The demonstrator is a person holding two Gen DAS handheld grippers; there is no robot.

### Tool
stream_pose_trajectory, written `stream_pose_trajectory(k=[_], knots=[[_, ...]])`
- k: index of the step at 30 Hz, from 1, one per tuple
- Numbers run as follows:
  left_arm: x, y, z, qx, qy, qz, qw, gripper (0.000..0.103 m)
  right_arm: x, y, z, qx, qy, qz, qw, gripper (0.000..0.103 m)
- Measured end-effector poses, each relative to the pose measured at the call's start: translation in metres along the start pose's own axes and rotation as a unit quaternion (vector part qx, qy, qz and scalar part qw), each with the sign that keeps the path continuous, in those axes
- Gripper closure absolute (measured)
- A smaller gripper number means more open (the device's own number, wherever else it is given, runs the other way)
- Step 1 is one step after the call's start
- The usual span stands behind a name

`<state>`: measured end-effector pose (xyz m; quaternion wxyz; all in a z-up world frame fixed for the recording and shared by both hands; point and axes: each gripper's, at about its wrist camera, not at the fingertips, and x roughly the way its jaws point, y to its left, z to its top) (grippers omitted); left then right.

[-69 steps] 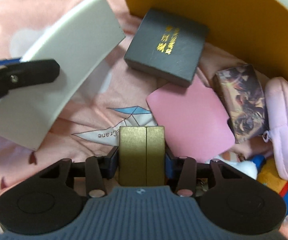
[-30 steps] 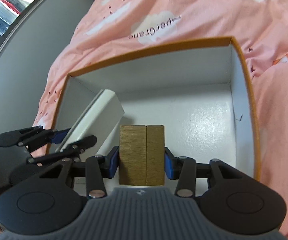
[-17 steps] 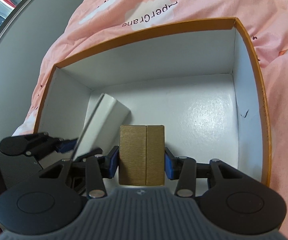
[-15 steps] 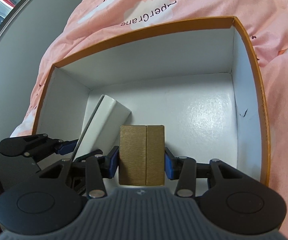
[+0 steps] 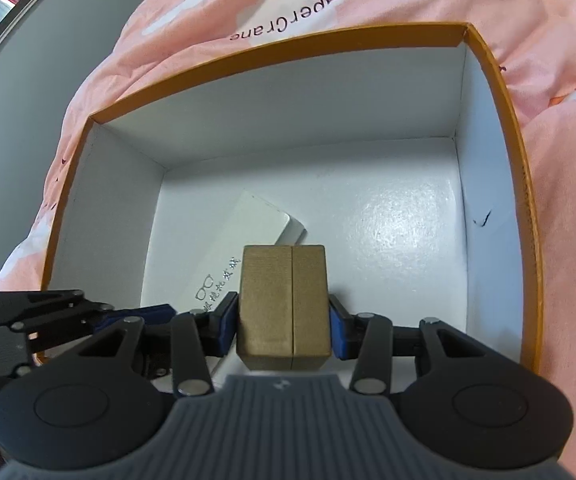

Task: Organize objects
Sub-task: 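Lower the white case into the orange box with the left tool while the right tool carries the kraft box, then lower the kraft box into the orange box corner and open the right tool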

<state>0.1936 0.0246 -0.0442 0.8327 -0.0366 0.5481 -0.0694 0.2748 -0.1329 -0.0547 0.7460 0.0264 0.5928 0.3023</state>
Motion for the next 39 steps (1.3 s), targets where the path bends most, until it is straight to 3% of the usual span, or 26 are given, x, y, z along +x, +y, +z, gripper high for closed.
stream_pose_trajectory(k=[7,12,17,22,34,36,39], knots=[[-0.054,0.036,0.007,-0.043,-0.093,0.003,0.9947,0.068,0.009,0.01,0.008,-0.021,-0.009,-0.053,0.998,0.056],[-0.072,0.062,0.01,-0.081,-0.135,0.015,0.9874,0.068,0.021,0.025,0.015,-0.045,-0.012,-0.051,0.998,0.056],[-0.068,0.078,0.006,-0.104,-0.133,0.016,0.9855,0.068,0.034,0.051,0.02,-0.079,-0.003,-0.044,0.996,0.056],[-0.064,0.095,-0.003,-0.127,-0.133,0.011,0.9829,0.068,0.046,0.067,0.022,-0.069,0.021,-0.016,0.997,0.056],[-0.049,0.112,-0.004,-0.147,-0.122,-0.01,0.9816,0.068,0.066,0.057,0.014,0.032,0.102,0.044,0.993,0.056],[-0.046,0.112,-0.003,-0.147,-0.121,-0.01,0.9816,0.068,0.064,0.06,0.015,0.008,0.092,0.041,0.995,0.056],[-0.042,0.113,-0.001,-0.146,-0.119,-0.006,0.9821,0.068,0.054,0.08,0.019,-0.092,0.046,0.003,0.995,0.056]])
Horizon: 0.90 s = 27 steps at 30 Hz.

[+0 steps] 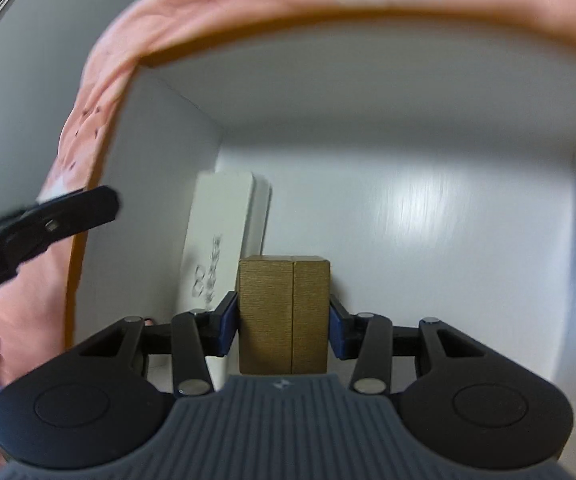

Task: Organize objects
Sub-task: 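Lower the kraft box into the orange box corner and open the right tool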

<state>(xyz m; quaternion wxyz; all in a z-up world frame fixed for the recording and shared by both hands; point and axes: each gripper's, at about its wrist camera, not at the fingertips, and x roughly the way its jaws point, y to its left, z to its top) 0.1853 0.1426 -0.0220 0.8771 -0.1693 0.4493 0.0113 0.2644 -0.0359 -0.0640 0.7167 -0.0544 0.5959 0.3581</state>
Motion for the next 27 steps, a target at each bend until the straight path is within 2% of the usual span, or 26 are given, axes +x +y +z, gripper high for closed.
stream_pose_trajectory(k=[2,5,8,12,16,18,20,23,25,27], knots=[[0.002,0.001,0.001,0.0,0.003,0.001,1.0,0.068,-0.005,0.015,0.004,-0.091,-0.032,-0.034,0.995,0.056],[0.005,0.002,0.002,0.003,0.006,0.002,1.0,0.068,-0.006,0.036,0.007,-0.221,-0.071,-0.071,0.97,0.056],[0.008,0.003,0.002,0.008,0.009,0.005,0.9999,0.07,-0.001,0.052,0.009,-0.33,-0.105,-0.096,0.933,0.056],[0.011,0.005,0.004,0.011,0.012,0.008,0.9998,0.072,0.013,0.066,0.008,-0.454,-0.121,-0.142,0.871,0.056],[0.015,0.008,0.007,0.01,0.015,0.01,0.9998,0.072,0.031,0.074,0.011,-0.531,-0.129,-0.158,0.823,0.056],[0.017,0.009,0.008,0.009,0.017,0.01,0.9998,0.072,0.037,0.077,0.012,-0.559,-0.13,-0.16,0.803,0.056],[0.019,0.011,0.008,0.006,0.019,0.011,0.9997,0.072,0.042,0.079,0.012,-0.579,-0.129,-0.16,0.789,0.056],[0.02,0.015,0.008,0.0,0.022,0.009,0.9997,0.072,0.051,0.081,0.01,-0.614,-0.136,-0.166,0.76,0.056],[0.02,0.016,0.007,-0.002,0.023,0.006,0.9997,0.072,0.049,0.081,0.009,-0.626,-0.143,-0.167,0.748,0.056],[0.021,0.016,0.008,-0.003,0.023,0.005,0.9997,0.072,0.049,0.082,0.012,-0.623,-0.147,-0.173,0.748,0.051]])
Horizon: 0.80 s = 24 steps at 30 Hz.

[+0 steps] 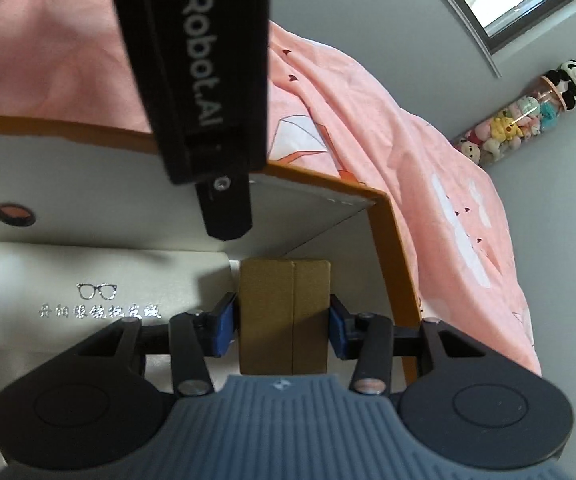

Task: Organize objects
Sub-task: 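Lower the kraft box into the orange box corner and open the right tool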

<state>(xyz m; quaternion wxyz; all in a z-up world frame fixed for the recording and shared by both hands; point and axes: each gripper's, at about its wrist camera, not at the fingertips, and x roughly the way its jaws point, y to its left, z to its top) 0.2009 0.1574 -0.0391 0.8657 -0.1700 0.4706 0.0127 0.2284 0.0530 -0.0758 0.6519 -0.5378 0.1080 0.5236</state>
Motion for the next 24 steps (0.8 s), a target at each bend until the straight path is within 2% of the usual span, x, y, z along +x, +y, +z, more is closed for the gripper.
stream_pose_trajectory(k=[3,8,9,10,14,16,21,24], knots=[[0.0,0.0,0.0,0.0,0.001,0.001,1.0,0.072,0.002,-0.005,0.002,-0.001,0.005,-0.019,1.0,0.046],[0.0,-0.001,-0.001,0.001,0.002,0.002,1.0,0.072,0.005,-0.02,0.005,0.037,0.02,-0.008,0.999,0.048],[-0.001,-0.002,-0.001,0.002,0.002,0.002,1.0,0.072,0.006,-0.023,0.005,0.05,0.026,-0.001,0.998,0.051],[-0.001,-0.002,-0.001,0.003,0.003,0.003,1.0,0.072,0.008,-0.026,0.006,0.059,0.03,0.004,0.998,0.061],[-0.001,-0.003,-0.001,0.005,0.002,0.002,1.0,0.072,0.016,-0.034,0.007,0.093,0.045,0.027,0.994,0.08],[-0.002,-0.004,-0.001,0.006,0.001,0.002,1.0,0.072,0.019,-0.03,0.007,0.105,0.048,0.036,0.993,0.087],[-0.003,-0.004,-0.001,0.006,0.001,0.003,1.0,0.072,0.026,-0.031,0.01,0.143,0.049,0.054,0.987,0.094],[-0.004,-0.005,-0.002,0.006,-0.001,0.002,1.0,0.072,0.03,-0.034,0.01,0.158,0.052,0.055,0.985,0.094]])
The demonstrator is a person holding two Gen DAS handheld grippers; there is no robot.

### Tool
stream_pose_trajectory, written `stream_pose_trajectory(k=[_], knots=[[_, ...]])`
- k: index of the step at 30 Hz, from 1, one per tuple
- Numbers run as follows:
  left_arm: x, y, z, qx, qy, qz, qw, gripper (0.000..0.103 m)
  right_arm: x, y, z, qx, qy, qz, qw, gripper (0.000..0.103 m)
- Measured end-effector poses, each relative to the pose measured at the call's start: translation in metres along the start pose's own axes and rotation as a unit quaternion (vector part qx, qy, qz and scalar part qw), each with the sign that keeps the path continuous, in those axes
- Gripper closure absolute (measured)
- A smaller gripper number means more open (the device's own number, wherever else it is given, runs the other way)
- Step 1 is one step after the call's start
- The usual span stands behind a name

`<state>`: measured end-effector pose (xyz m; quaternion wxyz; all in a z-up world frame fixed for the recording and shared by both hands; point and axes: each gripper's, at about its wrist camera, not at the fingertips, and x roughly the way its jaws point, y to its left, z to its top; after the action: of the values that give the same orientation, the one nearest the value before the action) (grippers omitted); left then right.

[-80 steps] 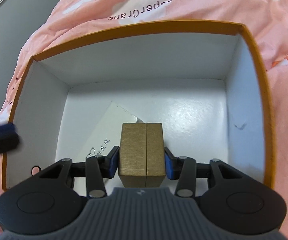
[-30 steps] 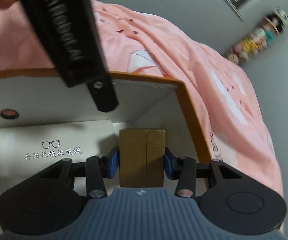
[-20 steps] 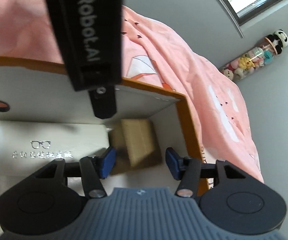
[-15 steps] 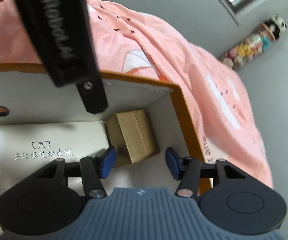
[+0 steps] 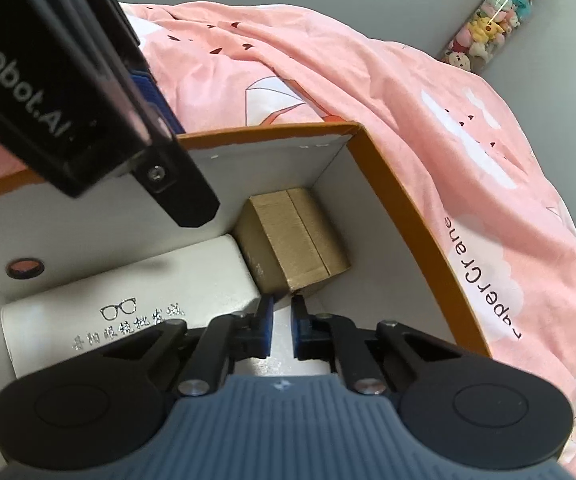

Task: Organize objects
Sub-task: 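Lower the kraft box into the orange box corner and open the right tool, then grasp the black XI JIANG NAN box with the left tool while the right tool grasps the card box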

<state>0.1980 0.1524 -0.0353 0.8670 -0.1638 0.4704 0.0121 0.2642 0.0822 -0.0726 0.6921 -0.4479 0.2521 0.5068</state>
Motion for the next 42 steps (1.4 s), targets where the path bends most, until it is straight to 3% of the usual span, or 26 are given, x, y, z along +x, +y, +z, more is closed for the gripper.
stream_pose_trajectory(k=[5,12,17,22,27,36,42], knots=[[-0.018,-0.008,-0.004,0.008,-0.024,-0.004,0.9997,0.072,-0.013,0.005,-0.009,0.014,-0.004,-0.005,1.0,0.094],[-0.07,-0.029,-0.022,0.027,-0.073,-0.014,0.9969,0.072,-0.066,0.006,-0.02,0.116,-0.015,-0.015,0.993,0.092],[-0.106,-0.047,-0.047,0.034,-0.091,-0.039,0.9945,0.072,-0.113,0.018,-0.035,0.188,-0.035,-0.039,0.981,0.077],[-0.119,-0.058,-0.074,0.03,-0.077,-0.055,0.9951,0.071,-0.164,0.036,-0.066,0.278,-0.07,-0.045,0.957,0.058],[-0.107,-0.062,-0.1,0.005,-0.042,-0.059,0.9974,0.071,-0.203,0.066,-0.1,0.347,-0.083,-0.045,0.933,0.057],[-0.06,-0.047,-0.142,-0.046,0.017,-0.033,0.9983,0.05,-0.179,0.117,-0.132,0.409,-0.006,-0.036,0.912,0.057],[-0.032,-0.022,-0.154,-0.116,0.052,-0.04,0.9911,0.041,-0.151,0.128,-0.144,0.412,0.049,-0.027,0.909,0.057]])
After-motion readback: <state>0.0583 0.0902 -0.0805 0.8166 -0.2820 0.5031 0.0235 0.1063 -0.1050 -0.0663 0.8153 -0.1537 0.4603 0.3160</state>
